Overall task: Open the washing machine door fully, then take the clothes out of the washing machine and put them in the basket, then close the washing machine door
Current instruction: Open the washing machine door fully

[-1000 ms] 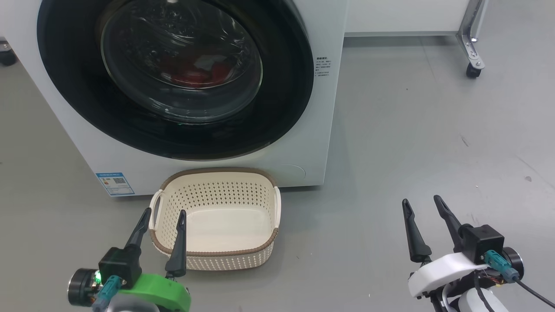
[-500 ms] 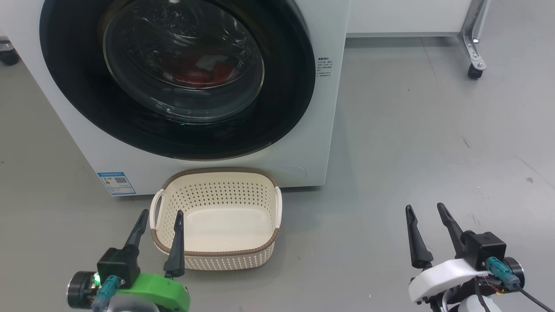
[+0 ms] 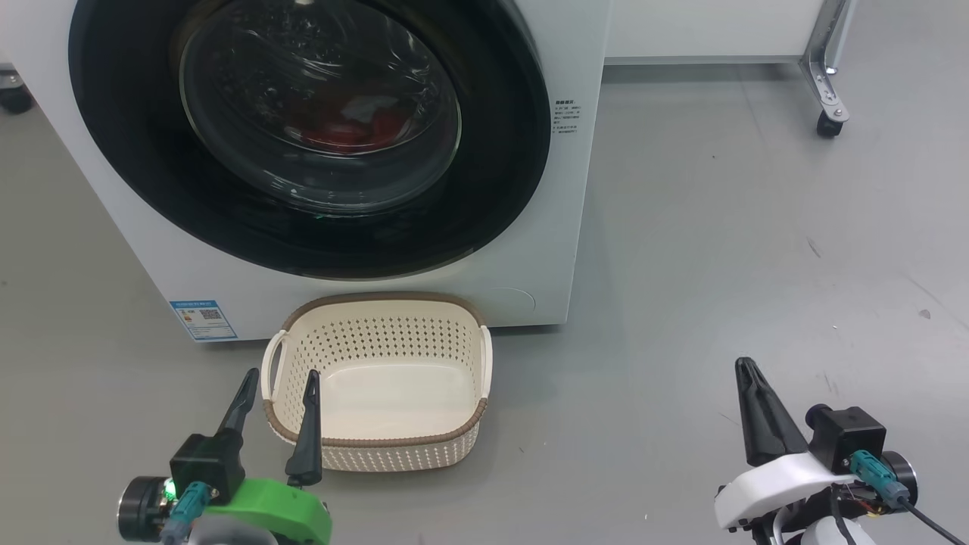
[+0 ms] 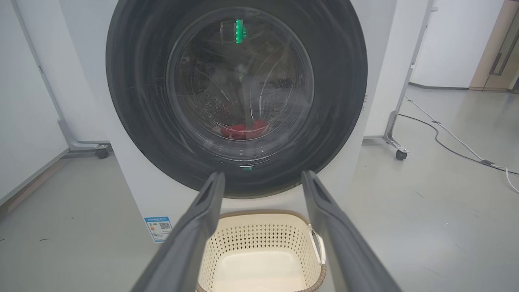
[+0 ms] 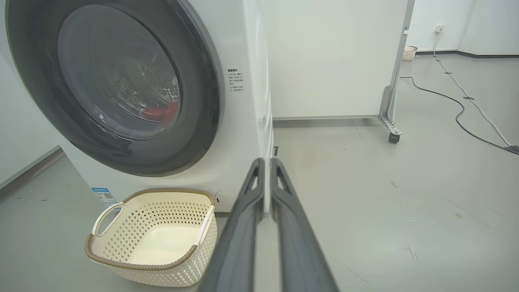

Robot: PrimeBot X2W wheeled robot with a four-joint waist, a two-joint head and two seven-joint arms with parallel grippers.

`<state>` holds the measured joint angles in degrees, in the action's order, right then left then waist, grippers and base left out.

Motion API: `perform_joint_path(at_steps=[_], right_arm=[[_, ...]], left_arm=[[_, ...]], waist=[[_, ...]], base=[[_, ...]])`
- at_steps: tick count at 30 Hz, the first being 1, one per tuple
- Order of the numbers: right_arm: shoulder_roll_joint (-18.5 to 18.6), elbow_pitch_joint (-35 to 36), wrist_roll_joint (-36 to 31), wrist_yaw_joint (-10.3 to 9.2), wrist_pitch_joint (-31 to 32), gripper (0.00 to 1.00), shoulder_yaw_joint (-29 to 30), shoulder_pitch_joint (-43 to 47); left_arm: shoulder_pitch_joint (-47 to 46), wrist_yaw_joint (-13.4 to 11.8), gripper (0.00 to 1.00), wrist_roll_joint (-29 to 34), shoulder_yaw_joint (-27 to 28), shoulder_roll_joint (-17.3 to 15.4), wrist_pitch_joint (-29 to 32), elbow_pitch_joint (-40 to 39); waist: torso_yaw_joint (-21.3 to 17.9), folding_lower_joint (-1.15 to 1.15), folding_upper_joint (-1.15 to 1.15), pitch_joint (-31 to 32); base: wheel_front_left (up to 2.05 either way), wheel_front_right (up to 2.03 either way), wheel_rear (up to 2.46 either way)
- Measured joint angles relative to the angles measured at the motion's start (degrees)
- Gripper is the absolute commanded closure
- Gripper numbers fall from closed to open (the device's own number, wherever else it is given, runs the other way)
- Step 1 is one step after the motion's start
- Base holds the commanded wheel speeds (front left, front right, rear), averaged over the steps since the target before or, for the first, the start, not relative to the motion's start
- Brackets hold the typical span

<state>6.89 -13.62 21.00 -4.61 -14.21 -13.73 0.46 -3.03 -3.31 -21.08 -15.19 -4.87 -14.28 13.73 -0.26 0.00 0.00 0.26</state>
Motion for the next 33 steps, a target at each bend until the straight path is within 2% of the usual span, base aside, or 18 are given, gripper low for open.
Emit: perform_joint_path(at_steps=[7, 11, 17, 25, 28, 33], right_arm=[[-0.10, 0.00, 0.02, 0.60, 0.00, 1.00, 0.40, 0.06], [-0.58, 0.07, 1.01, 1.63, 0.00, 1.00, 1.05, 0.05], [-3.34, 1.29, 9.98, 4.55, -0.07, 1.00, 4.64, -0.91], [-4.28, 1.92, 23.68, 9.26, 0.21, 1.00, 9.32, -6.11], [-4.33, 1.43, 29.76, 10.04, 2.21, 1.00, 10.79, -8.73], [-4.31, 0.91, 39.56, 10.11, 6.36, 1.00, 13.52, -14.40]], left_arm=[[0.00, 0.01, 0.00, 0.69, 0.00, 0.18, 0.00, 0.00], [0.00, 0.02, 0.00, 0.71, -0.07, 0.34, 0.00, -0.47], [-0.18, 0.07, 0.00, 1.11, -0.11, 0.38, -0.01, -1.94], [-3.04, 0.66, 0.00, 1.89, -1.03, 0.59, -0.16, -3.64], [-3.91, 0.85, 0.00, 2.13, -1.46, 0.71, -0.16, -4.12], [-4.75, 1.19, 0.00, 2.53, -1.58, 0.82, -0.16, -5.14]], waist=[[0.12, 0.00, 0.00, -0.20], [0.32, 0.00, 0.00, -0.66], [0.96, 0.00, 0.00, -2.89], [2.07, 0.00, 0.00, -6.78], [2.71, 0.00, 0.00, -8.38], [3.89, 0.00, 0.00, -11.21]], base=[[0.00, 0.00, 0.00], [0.00, 0.00, 0.00], [0.00, 0.00, 0.00], [0.00, 0.00, 0.00], [0.00, 0.00, 0.00], [0.00, 0.00, 0.00]])
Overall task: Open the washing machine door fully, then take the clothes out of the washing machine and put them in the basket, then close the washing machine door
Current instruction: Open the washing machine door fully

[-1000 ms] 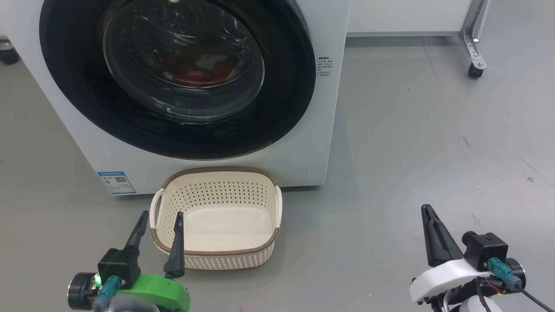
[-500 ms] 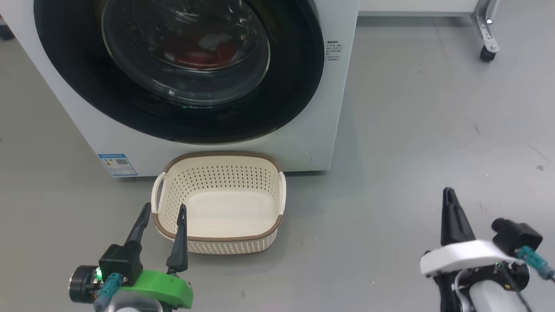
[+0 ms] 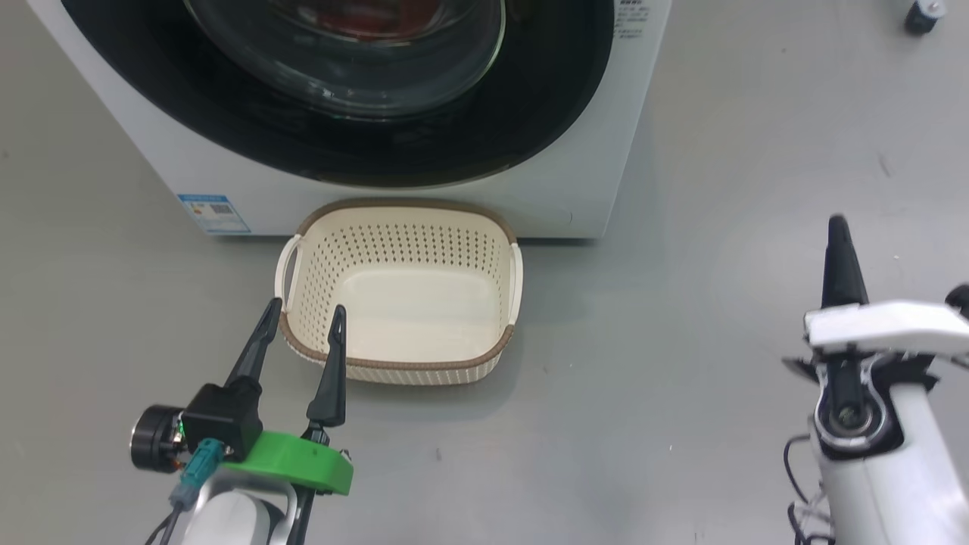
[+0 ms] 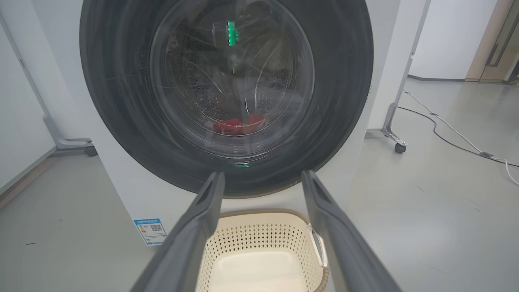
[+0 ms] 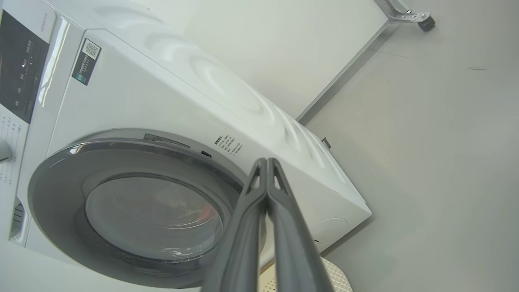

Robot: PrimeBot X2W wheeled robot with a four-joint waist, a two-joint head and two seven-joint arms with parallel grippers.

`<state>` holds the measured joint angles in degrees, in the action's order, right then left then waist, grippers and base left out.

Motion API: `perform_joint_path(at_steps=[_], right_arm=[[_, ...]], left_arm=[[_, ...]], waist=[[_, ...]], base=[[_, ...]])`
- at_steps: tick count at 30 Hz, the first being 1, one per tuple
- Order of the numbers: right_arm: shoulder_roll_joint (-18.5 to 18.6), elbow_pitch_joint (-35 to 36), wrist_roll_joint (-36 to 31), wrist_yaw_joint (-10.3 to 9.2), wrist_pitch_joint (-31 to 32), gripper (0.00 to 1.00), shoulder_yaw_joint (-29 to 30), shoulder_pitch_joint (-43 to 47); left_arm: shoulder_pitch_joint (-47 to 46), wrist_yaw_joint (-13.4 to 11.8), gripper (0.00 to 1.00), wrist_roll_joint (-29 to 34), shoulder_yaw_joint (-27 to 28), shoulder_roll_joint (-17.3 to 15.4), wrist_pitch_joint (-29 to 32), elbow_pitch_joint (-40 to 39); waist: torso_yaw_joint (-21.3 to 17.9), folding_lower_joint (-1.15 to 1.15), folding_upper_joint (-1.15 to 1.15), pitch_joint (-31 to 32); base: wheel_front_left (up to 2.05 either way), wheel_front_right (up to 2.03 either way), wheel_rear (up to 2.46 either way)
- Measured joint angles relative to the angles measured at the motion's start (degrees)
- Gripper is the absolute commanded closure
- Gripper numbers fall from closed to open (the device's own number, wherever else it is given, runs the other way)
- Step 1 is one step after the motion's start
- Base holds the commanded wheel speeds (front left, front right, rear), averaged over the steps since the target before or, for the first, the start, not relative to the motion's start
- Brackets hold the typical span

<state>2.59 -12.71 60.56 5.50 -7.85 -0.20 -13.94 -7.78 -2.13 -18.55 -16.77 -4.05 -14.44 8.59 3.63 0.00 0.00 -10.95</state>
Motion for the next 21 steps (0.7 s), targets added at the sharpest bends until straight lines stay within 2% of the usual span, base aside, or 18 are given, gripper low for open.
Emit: perform_joint_path(at_steps=[6, 13, 21], right_arm=[[0.05, 0.27, 9.70, 0.41, 5.30, 1.00, 2.45, -8.29], [0.46, 0.53, 15.99, 0.40, 10.43, 1.00, 4.88, -17.67], [3.25, -0.97, 20.41, -1.65, 16.44, 1.00, 6.48, -26.58]], left_arm=[[-2.46, 0.40, 0.00, 0.41, -0.21, 0.25, 0.00, -1.42], [-4.72, 0.91, 0.00, 0.44, -0.51, 0.97, -0.01, -2.72], [-7.56, 1.96, 0.00, 0.44, -1.96, 1.35, -0.01, -3.39]], waist=[[1.53, 0.00, 0.00, -3.77], [3.58, 0.00, 0.00, -8.39], [6.14, 0.00, 0.00, -13.10]], base=[[0.00, 0.00, 0.00], [0.00, 0.00, 0.00], [0.00, 0.00, 0.00]])
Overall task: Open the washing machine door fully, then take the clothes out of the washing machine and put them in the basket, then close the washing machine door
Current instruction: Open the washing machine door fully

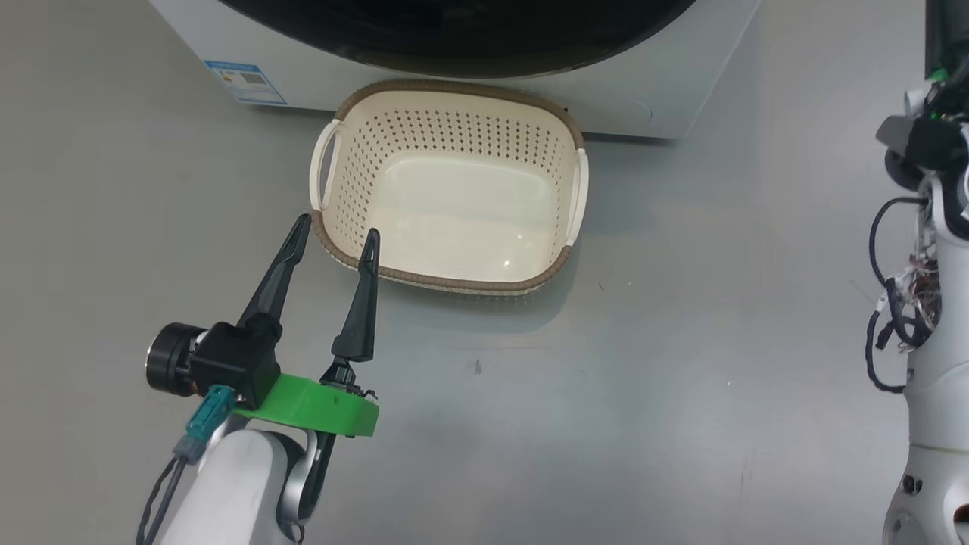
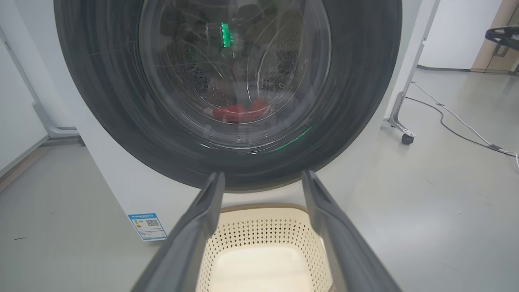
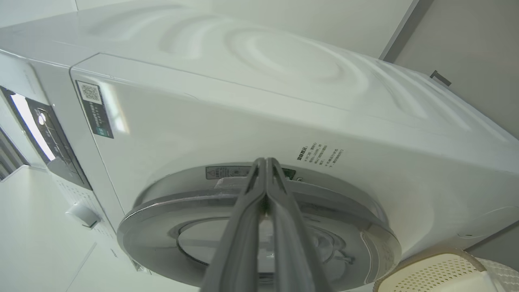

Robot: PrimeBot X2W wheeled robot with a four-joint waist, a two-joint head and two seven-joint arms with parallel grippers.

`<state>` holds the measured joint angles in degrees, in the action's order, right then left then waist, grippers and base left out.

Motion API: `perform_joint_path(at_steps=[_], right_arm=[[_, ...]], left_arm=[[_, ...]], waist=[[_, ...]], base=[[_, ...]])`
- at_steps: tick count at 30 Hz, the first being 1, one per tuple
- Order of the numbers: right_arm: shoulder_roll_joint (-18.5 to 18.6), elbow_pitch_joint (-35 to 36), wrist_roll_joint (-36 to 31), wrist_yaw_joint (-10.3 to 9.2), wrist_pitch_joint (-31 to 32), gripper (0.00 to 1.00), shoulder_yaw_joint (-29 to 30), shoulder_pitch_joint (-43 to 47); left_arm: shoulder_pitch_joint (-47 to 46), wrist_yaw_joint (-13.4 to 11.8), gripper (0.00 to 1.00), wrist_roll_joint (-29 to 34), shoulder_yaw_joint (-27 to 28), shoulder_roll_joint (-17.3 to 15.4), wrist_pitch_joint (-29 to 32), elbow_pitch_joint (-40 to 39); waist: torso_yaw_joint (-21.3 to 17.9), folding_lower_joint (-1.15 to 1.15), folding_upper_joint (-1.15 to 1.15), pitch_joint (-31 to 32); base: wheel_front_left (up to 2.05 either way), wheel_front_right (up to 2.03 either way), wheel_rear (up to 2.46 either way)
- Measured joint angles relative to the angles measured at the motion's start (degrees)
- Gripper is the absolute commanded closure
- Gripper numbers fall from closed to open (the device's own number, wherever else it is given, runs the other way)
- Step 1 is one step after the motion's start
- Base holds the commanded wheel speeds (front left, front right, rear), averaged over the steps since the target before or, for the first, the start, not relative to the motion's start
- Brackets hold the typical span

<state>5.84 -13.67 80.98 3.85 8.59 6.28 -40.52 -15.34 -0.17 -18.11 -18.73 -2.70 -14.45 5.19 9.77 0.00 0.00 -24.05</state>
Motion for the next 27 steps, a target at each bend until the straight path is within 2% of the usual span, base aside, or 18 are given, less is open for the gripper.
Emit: perform_joint_path(at_steps=[14, 27], right_arm=[[6.57, -4.52, 1.81, -4.17, 11.65, 1.00, -2.60, -12.76], [8.68, -8.16, 2.30, -6.53, 16.95, 1.00, -4.53, -21.58]], left_arm=[[-2.45, 1.32, 0.00, 0.00, -1.82, 0.40, 0.00, 0.03], [-4.19, 1.91, 0.00, -0.03, -2.00, 0.65, 0.00, 0.12]], waist=[[5.04, 0.00, 0.00, -5.42], [8.20, 0.01, 0.00, -7.95]], base=[[0.00, 0.00, 0.00], [0.00, 0.00, 0.00]])
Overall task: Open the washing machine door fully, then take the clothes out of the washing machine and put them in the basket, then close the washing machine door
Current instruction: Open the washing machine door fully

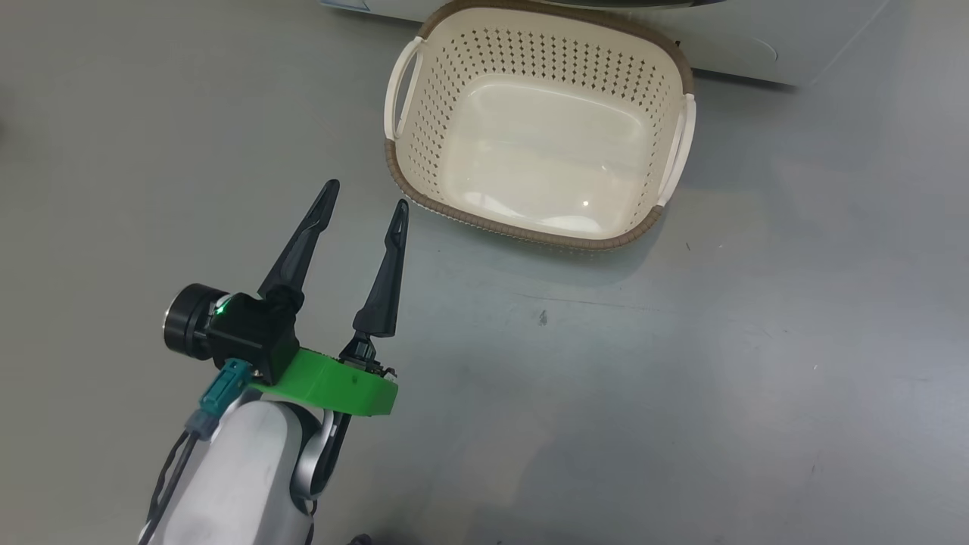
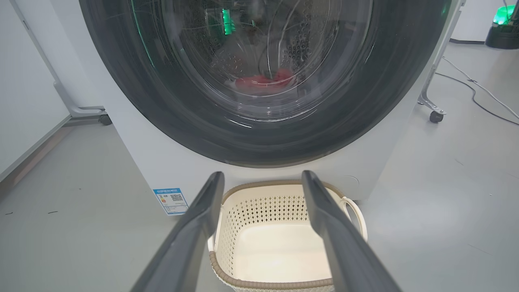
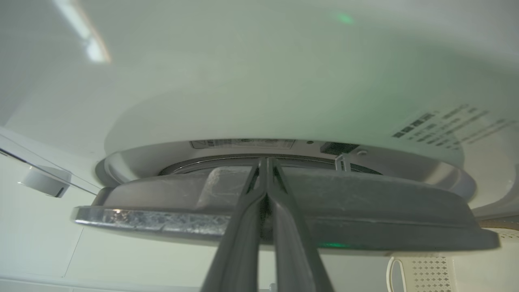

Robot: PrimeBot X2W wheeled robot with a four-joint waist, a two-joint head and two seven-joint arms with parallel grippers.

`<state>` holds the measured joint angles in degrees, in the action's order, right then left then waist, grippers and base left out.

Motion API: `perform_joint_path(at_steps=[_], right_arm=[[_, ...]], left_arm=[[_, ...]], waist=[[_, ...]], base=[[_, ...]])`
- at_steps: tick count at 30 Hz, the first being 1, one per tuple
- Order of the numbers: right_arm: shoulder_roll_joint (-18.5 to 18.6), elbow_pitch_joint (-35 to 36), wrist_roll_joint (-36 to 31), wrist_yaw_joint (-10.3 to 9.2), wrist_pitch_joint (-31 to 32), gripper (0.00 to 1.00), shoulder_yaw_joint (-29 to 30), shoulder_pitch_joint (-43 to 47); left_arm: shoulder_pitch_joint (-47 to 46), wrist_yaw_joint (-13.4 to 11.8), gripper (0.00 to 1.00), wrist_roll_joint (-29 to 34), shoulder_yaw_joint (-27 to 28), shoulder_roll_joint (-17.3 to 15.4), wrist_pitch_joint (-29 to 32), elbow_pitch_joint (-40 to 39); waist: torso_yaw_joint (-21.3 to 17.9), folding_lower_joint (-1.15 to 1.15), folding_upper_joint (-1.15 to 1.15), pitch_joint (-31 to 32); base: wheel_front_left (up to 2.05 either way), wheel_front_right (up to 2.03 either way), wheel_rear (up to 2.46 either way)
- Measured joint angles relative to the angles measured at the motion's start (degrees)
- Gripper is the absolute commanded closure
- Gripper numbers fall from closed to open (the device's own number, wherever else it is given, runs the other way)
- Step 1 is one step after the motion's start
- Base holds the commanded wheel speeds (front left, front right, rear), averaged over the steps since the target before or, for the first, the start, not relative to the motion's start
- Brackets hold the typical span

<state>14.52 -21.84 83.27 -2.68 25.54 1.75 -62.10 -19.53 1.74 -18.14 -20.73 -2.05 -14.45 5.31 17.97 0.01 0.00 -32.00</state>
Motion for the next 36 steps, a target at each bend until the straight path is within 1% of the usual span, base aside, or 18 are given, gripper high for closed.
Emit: perform_joint_path(at_steps=[3, 12, 20, 22, 28, 30, 36], right_arm=[[0.10, -1.08, 0.09, -0.49, 1.22, 1.00, -0.51, -1.06], [0.88, -4.42, 0.96, -0.59, 4.11, 1.00, -0.90, -4.09], [1.83, -6.58, 4.45, -0.45, 9.05, 1.00, -1.07, -4.76], [1.80, -7.35, 5.49, -0.49, 11.17, 1.00, -1.26, -4.76], [1.56, -8.87, 6.56, -0.43, 14.26, 1.00, -1.72, -4.59], [1.55, -9.15, 6.91, -0.29, 15.14, 1.00, -1.90, -4.27], [1.42, -9.89, 8.03, 1.61, 17.75, 1.00, -2.65, -1.82]], left_arm=[[-0.18, 0.00, 0.00, 0.00, -0.08, 0.08, 0.00, 0.02], [-0.74, -0.01, 0.00, -0.51, -0.18, 0.16, 0.00, 0.05], [-1.06, -0.44, 0.00, -1.03, -0.44, 0.18, 0.00, 0.40], [-1.06, -0.45, 0.00, -1.03, -0.42, 0.19, 0.00, 0.59], [-1.06, -0.51, 0.00, -1.18, -0.67, 0.19, 0.00, 1.35], [-1.06, -0.79, 0.00, -1.19, -0.63, 0.19, 0.00, 1.43], [-1.06, -0.92, 0.00, -1.32, -0.57, 0.19, 0.00, 1.82]], waist=[[0.39, 0.00, 0.00, -0.39], [0.83, -0.01, 0.00, -0.96], [0.77, -0.01, 0.00, -0.64], [0.52, -0.01, 0.00, -0.32], [0.06, -0.01, 0.00, 0.50], [-0.11, -0.01, 0.00, 0.81], [-0.66, -0.01, 0.00, 2.09]], base=[[0.00, 0.00, 0.00], [0.00, 0.00, 0.00], [0.00, 0.00, 0.00], [0.00, 0.00, 0.00], [0.00, 0.00, 0.00], [0.00, 0.00, 0.00], [0.00, 0.00, 0.00]])
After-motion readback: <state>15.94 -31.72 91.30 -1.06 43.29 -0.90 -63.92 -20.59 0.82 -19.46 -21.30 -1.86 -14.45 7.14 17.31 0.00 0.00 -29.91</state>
